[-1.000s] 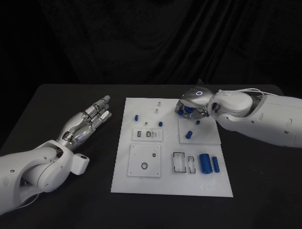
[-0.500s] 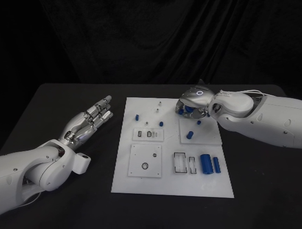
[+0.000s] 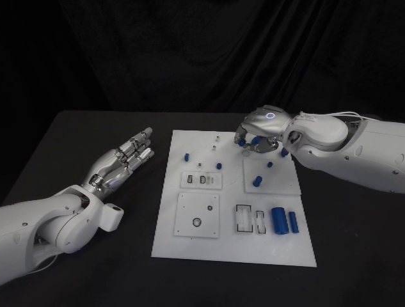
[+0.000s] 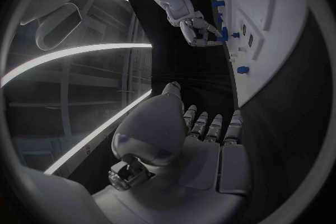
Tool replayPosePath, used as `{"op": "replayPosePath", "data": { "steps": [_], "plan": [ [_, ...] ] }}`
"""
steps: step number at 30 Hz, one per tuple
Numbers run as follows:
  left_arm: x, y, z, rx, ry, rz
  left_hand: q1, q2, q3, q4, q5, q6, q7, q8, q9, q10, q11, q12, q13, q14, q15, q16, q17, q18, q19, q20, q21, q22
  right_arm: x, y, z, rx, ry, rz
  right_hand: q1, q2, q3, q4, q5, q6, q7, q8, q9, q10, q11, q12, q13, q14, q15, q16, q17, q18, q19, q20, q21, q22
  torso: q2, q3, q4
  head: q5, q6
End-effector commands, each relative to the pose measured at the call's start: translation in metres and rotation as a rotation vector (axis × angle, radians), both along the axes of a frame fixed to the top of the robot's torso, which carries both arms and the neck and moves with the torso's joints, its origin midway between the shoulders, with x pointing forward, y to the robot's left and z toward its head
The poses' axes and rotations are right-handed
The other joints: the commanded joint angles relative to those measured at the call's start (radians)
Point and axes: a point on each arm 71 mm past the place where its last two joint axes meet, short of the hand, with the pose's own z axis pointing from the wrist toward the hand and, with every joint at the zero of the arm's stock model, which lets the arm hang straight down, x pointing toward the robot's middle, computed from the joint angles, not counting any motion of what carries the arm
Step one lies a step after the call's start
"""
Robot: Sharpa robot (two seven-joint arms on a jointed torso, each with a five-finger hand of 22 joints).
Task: Assemble the parts on the task board
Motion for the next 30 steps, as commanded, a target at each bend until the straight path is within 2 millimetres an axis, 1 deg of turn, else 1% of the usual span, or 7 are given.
{"op": "replayPosePath", "data": {
  "steps": [1,8,13,20,21,26,30],
  "plan": [
    [-0.002,-0.001,0.01,-0.06,-0.121,-0.034,0.009,0.0,0.006,-0.003,0.007,-0.003,0.002,-0.005,0.0,-0.002,0.007,0.003,0.001,0.002,0.008,0.0,0.001,0.019,0.0,0.008,0.004,0.001,0.003,0.006,0.01,0.032,-0.019,-0.022,-0.002,0.001,-0.005,0.003,0.006,0.036,0.027,0.006,0.089,0.017,-0.018,-0.006,-0.001,0.001,-0.007,-0.005,0.002,-0.011,0.0,-0.007,-0.001,0.001,0.001,-0.0012,0.0008,0.001,0.0],
    [0.0,-0.003,0.009,-0.06,-0.122,-0.037,0.01,0.0,0.007,-0.003,0.008,-0.002,0.002,-0.004,0.0,-0.002,0.007,0.004,0.002,0.002,0.008,-0.001,0.0,0.019,-0.001,0.008,0.002,0.0,0.016,0.021,0.016,0.046,0.013,-0.045,-0.005,0.001,-0.004,0.006,0.007,0.02,0.029,-0.002,0.095,0.01,-0.013,-0.019,-0.005,0.001,-0.005,-0.006,0.002,-0.011,0.0,-0.006,-0.002,0.002,0.002,-0.0037,0.0018,0.006,0.0],
    [0.001,-0.005,0.009,-0.061,-0.12,-0.041,0.011,0.0,0.007,-0.003,0.01,-0.003,0.002,-0.005,0.0,-0.002,0.008,0.003,0.001,0.002,0.009,-0.001,0.0,0.019,-0.001,0.008,0.003,0.0,0.026,0.027,0.016,0.049,0.046,-0.075,-0.007,0.002,-0.002,0.009,0.007,0.007,0.03,-0.009,0.1,0.004,-0.009,-0.029,-0.007,-0.001,-0.002,-0.009,-0.001,-0.011,-0.002,-0.004,-0.004,0.001,0.003,-0.0054,0.0023,0.0,-0.003],
    [0.002,-0.007,0.009,-0.063,-0.121,-0.045,0.013,0.0,0.008,-0.004,0.012,-0.002,0.002,-0.005,0.0,-0.002,0.008,0.003,0.001,0.002,0.009,-0.001,0.0,0.019,-0.002,0.009,0.002,0.0,0.037,0.032,0.013,0.04,0.064,-0.102,-0.006,0.003,0.001,0.009,0.007,0.0,0.035,-0.013,0.102,0.001,-0.008,-0.034,-0.008,-0.002,0.0,-0.007,0.003,-0.013,0.001,-0.002,-0.001,0.008,0.004,-0.0013,0.0038,-0.002,-0.005],
    [0.002,-0.008,0.009,-0.063,-0.121,-0.046,0.013,0.0,0.008,-0.004,0.012,-0.002,0.002,-0.005,0.0,-0.002,0.008,0.003,0.001,0.002,0.009,-0.001,0.0,0.019,-0.002,0.009,0.002,0.0,0.038,0.033,0.012,0.039,0.065,-0.104,-0.007,0.003,0.001,0.009,0.007,-0.001,0.035,-0.013,0.103,0.001,-0.007,-0.035,-0.008,-0.002,0.0,-0.007,0.004,-0.014,0.003,-0.002,0.002,0.012,0.004,-0.0018,0.005,-0.002,-0.005],
    [0.002,-0.009,0.008,-0.065,-0.121,-0.05,0.014,0.0,0.009,-0.004,0.013,-0.002,0.002,-0.004,0.0,-0.002,0.009,0.004,0.002,0.002,0.009,-0.001,0.0,0.019,-0.002,0.009,0.002,0.0,0.043,0.036,0.009,0.032,0.072,-0.111,-0.006,0.002,0.002,0.009,0.007,-0.006,0.038,-0.016,0.104,-0.001,-0.005,-0.039,-0.008,-0.002,0.001,-0.005,0.006,-0.015,0.005,-0.001,0.006,0.019,0.003,-0.0023,0.0023,0.005,-0.009],
    [0.002,-0.009,0.009,-0.065,-0.122,-0.05,0.014,0.0,0.009,-0.004,0.013,-0.002,0.002,-0.004,0.0,-0.002,0.009,0.004,0.002,0.002,0.009,-0.001,0.0,0.019,-0.002,0.009,0.002,0.0,0.044,0.039,0.007,0.029,0.075,-0.107,-0.006,0.002,0.003,0.009,0.007,-0.01,0.039,-0.019,0.106,-0.003,-0.004,-0.042,-0.009,-0.003,0.002,-0.005,0.007,-0.015,0.005,0.0,0.006,0.02,0.004,0.0,-0.0001,0.009,-0.011]
  ]
}}
